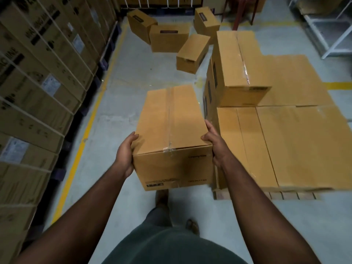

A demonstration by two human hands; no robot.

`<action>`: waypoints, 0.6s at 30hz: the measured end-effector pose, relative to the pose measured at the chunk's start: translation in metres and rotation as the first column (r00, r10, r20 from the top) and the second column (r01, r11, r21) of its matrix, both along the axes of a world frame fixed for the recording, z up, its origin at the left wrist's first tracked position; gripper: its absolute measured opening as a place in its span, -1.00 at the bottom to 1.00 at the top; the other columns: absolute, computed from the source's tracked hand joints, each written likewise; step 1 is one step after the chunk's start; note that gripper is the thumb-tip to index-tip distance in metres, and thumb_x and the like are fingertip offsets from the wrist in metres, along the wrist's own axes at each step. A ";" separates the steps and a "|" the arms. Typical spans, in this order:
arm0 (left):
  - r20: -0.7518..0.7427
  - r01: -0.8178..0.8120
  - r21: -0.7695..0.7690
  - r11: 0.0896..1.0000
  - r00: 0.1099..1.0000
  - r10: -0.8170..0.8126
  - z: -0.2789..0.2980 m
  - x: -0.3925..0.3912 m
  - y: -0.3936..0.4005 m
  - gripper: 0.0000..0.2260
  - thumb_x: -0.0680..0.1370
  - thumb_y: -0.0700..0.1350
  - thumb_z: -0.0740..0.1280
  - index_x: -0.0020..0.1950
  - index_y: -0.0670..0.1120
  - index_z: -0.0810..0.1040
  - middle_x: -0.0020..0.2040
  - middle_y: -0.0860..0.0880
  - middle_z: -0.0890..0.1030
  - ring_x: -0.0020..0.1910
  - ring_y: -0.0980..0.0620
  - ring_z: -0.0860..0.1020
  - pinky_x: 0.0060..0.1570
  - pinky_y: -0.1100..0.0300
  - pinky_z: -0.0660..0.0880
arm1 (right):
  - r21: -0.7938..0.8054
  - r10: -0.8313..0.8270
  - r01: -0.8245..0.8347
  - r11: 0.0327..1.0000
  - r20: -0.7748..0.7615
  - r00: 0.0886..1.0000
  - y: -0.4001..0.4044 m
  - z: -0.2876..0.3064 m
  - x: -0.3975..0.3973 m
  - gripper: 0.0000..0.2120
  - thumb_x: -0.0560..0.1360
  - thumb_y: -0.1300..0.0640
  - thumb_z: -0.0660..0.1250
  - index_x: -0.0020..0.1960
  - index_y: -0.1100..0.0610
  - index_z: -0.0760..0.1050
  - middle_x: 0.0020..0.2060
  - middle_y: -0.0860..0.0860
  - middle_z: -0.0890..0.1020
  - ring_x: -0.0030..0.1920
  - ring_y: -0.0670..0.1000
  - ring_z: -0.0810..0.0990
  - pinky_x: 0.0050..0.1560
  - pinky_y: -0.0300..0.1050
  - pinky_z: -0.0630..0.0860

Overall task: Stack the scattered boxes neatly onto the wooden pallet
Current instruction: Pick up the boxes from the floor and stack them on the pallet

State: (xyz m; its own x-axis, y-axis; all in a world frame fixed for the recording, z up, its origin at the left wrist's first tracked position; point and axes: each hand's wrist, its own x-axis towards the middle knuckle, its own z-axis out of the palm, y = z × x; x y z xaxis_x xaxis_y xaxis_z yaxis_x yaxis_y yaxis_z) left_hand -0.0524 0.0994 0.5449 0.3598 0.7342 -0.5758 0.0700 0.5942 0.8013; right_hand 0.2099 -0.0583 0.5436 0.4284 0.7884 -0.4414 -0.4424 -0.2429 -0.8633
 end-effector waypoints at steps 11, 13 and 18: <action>-0.025 0.009 0.045 0.999 1.000 -0.008 0.024 -0.029 -0.182 -0.66 0.55 0.16 0.35 0.33 0.25 0.60 0.21 0.06 0.71 0.19 -0.06 0.67 0.05 -0.01 0.58 | -0.003 -0.018 0.019 1.000 0.084 0.996 -0.189 0.023 -0.038 -0.20 0.38 0.13 0.31 0.63 -0.08 0.28 0.44 0.02 0.54 0.36 0.18 0.55 0.34 0.14 0.50; -0.018 -0.005 0.072 0.997 1.000 0.006 0.021 -0.037 -0.218 -0.77 0.58 0.12 0.32 0.21 0.31 0.65 0.18 0.11 0.71 0.15 0.00 0.69 0.04 0.01 0.58 | 0.000 -0.023 0.023 1.000 0.105 0.994 -0.223 0.027 -0.045 -0.22 0.39 0.13 0.32 0.60 -0.12 0.30 0.46 -0.04 0.52 0.38 0.17 0.55 0.35 0.12 0.50; 0.068 -0.016 0.073 0.997 0.998 0.011 0.010 -0.041 -0.298 -0.71 0.63 0.00 0.27 0.31 0.17 0.64 0.24 0.03 0.70 0.20 -0.04 0.67 0.20 -0.02 0.57 | 0.001 0.009 -0.009 1.000 0.136 0.991 -0.293 0.028 -0.043 -0.21 0.39 0.14 0.32 0.60 -0.19 0.31 0.60 -0.08 0.33 0.53 0.13 0.39 0.55 0.28 0.30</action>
